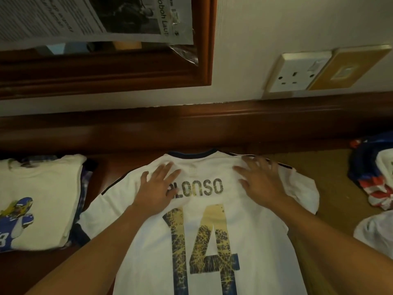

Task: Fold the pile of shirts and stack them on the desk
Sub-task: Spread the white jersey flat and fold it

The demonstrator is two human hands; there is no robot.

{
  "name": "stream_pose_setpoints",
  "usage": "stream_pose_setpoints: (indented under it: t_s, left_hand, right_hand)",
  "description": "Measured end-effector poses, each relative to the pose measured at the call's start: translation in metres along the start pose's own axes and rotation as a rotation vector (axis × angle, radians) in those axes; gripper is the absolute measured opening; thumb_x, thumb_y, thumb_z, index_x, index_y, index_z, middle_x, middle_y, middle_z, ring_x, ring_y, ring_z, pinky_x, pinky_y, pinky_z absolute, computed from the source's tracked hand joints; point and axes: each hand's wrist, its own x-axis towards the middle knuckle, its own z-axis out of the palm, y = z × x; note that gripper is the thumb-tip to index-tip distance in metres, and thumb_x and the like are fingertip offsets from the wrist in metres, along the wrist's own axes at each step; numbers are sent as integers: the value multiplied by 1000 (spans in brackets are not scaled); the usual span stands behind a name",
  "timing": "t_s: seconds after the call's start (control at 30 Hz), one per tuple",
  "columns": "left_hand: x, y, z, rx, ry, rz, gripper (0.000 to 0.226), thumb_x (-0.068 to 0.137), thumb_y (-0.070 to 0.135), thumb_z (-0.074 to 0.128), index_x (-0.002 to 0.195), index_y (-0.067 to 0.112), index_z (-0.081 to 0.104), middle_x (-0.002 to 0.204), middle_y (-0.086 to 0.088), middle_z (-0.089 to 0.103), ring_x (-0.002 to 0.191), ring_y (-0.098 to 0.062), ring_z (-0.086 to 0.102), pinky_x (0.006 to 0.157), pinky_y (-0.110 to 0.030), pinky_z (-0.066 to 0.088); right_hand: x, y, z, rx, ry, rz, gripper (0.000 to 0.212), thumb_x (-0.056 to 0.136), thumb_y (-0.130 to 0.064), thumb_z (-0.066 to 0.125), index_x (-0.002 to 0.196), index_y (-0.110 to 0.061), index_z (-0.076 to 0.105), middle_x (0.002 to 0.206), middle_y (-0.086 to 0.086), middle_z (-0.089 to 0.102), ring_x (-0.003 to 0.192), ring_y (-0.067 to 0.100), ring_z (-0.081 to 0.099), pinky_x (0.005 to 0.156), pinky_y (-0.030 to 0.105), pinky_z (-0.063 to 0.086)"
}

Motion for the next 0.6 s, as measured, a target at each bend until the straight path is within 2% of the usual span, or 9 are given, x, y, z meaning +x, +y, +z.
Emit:
stream_pose_setpoints:
  t_s: [0.07, 0.13, 0.23, 0.4, 0.53, 0.6]
  left_hand:
    - [11, 2, 1, 33, -88, -55, 68, 99, 67, 29, 158, 46, 2, 168, 13, -16, 155, -16, -13, 117, -67, 3]
    - [18, 5, 2, 21, -125, -108, 73, 99, 66, 35, 158, 46, -3, 166, 13, -22, 154, -17, -18, 115, -71, 0]
    - [18, 9, 3, -1, -129, -115, 73, 100, 64, 37, 159, 44, -2, 166, 11, -22, 154, -20, -19, 116, -70, -2]
    - [1, 8, 6, 0, -18, -94, 68, 101, 60, 37, 160, 42, 8, 169, 8, -14, 156, -20, -12, 120, -63, -1]
    - [-13, 3, 18, 7, -33, -131, 70, 96, 71, 20, 158, 46, 1, 168, 10, -17, 155, -18, -14, 119, -65, -2]
    - [-17, -2, 19, -16, 15, -169, 73, 93, 73, 13, 159, 44, 0, 168, 8, -19, 155, -19, -16, 120, -62, -3]
  right_hand:
    - [5, -10, 6, -6, -100, 20, 51, 97, -39, 56, 147, -40, 46, 162, 2, 32, 143, 29, 28, 110, 58, 14]
    - [7, -14, 8, 15, -95, 80, 58, 97, -37, 55, 152, -37, 36, 165, 1, 24, 145, 29, 24, 110, 57, 14]
    - [9, -20, 12, 22, -126, 73, 66, 97, -39, 52, 157, -37, 26, 167, 0, 17, 147, 29, 19, 110, 57, 15]
    - [15, -24, 12, 6, -189, 109, 68, 98, -45, 44, 159, -33, 16, 169, 3, 9, 151, 31, 8, 115, 63, 11]
    - [19, -24, 12, 13, -229, 134, 70, 100, -53, 36, 161, -33, 7, 169, 4, 2, 154, 31, 0, 116, 64, 7]
    - [20, -23, 10, -4, -253, 149, 69, 101, -54, 33, 161, -33, 6, 170, 4, 1, 154, 30, -1, 117, 65, 7]
